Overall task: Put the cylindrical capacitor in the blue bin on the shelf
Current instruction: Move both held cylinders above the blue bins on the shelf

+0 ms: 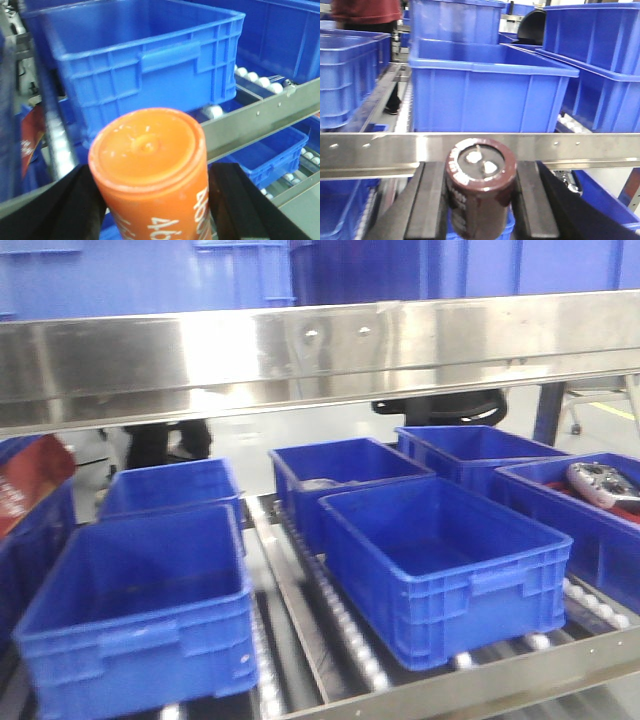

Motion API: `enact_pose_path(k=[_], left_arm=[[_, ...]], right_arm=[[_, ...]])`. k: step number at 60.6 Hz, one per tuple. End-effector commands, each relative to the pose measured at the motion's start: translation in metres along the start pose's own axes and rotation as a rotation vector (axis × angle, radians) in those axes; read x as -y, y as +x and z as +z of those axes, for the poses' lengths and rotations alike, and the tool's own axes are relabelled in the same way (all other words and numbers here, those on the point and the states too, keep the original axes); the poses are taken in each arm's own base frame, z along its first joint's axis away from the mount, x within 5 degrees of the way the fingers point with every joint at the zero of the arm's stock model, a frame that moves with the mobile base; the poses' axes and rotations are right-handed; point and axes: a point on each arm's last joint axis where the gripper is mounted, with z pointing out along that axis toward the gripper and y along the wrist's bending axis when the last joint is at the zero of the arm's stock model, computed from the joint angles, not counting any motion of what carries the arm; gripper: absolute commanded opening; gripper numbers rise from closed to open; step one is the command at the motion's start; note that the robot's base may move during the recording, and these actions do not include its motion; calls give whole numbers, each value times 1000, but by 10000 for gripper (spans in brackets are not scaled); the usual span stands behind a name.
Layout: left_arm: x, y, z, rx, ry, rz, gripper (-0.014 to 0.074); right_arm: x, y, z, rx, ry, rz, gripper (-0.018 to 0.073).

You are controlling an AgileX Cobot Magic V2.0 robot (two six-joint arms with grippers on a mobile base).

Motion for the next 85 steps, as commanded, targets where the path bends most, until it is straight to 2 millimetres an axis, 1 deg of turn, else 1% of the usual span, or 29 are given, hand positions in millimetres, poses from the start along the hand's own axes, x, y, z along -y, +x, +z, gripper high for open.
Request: enact_pose_path(k=[1,85], left_arm=[[1,-3,-3,24,7,-2,-111],[1,-3,-3,24,7,-2,-111]], right_arm=[[1,-5,-1,34,6,-6,-162],[1,-5,-1,34,6,-6,-162]])
